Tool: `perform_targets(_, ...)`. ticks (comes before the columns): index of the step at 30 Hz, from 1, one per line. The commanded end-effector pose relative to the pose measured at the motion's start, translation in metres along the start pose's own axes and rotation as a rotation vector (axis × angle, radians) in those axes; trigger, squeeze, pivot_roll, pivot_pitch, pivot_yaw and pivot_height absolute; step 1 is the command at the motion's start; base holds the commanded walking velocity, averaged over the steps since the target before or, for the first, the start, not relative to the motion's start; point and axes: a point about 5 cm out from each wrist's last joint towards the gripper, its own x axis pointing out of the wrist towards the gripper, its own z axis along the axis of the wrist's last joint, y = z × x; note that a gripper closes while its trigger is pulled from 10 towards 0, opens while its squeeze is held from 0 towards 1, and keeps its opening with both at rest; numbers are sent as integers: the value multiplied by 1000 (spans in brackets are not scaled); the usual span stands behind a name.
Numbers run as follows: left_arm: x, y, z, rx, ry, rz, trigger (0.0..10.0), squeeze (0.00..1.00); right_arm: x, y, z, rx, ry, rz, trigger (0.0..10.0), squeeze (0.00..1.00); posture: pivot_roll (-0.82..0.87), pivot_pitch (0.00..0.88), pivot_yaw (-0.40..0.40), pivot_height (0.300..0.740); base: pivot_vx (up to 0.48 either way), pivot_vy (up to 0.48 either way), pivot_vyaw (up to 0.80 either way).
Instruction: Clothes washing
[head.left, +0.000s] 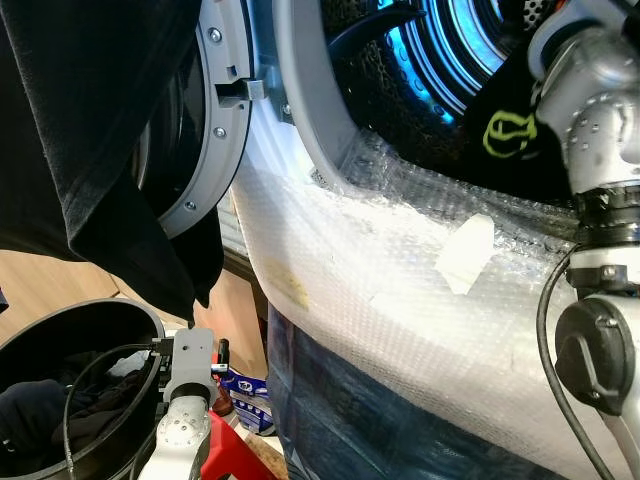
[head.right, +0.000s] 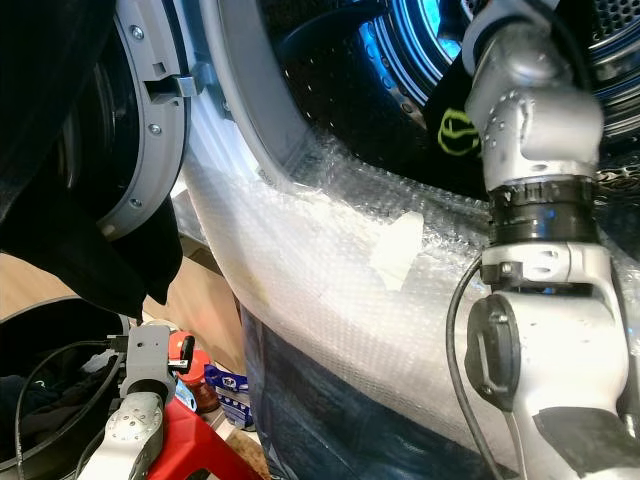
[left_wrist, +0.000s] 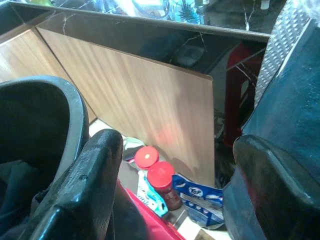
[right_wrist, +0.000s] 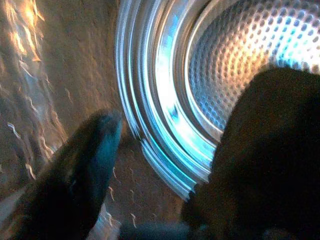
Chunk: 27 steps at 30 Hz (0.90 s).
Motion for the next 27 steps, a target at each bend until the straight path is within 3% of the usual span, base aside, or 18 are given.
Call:
perform_targets(1, -3, 6, -9, 0, 34, 20, 10000, 0, -14, -5, -4, -23, 15, -13, 10000, 0, -116, 10, -3, 740, 0, 0, 0)
perform_targets(2, -3, 6, -9, 0, 34, 20, 10000, 0, -14, -5, -4, -23, 15, -13, 10000, 0, -116, 10, -3, 740, 0, 0, 0)
perform_targets(3, -4, 6, -9, -2, 33, 21, 10000, 0, -33, -5, -17, -86, 9, 27, 10000, 0, -112, 16, -2, 740, 0, 0, 0)
perform_targets(7, -4, 6, -9, 2, 39, 15, 10000, 0, -64, -4, -37, -97, 40, 79, 10000, 0, -122, 21, -4, 740, 0, 0, 0)
perform_targets(13, -5, 7, -10, 2, 42, 17, 10000, 0, -87, -8, -54, -145, 66, 13, 10000, 0, -113, 20, -9, 740, 0, 0, 0)
perform_targets(17, -5, 7, -10, 1, 42, 17, 10000, 0, -97, -7, -54, -92, 65, -17, 10000, 0, -113, 20, -9, 740, 0, 0, 0)
perform_targets(20, -5, 7, -10, 1, 43, 19, 10000, 0, -112, -2, -46, -154, -53, 14, 10000, 0, -115, 23, -11, 740, 0, 0, 0)
perform_targets(23, -5, 7, -10, 1, 43, 18, 10000, 0, -123, -2, -51, -157, -82, 17, 10000, 0, -114, 21, -15, 740, 0, 0, 0)
perform_targets(27, -5, 7, -10, -2, 42, 25, 10000, 0, -139, -12, -64, -51, -8, -18, 10000, 0, -113, 21, -16, 740, 0, 0, 0)
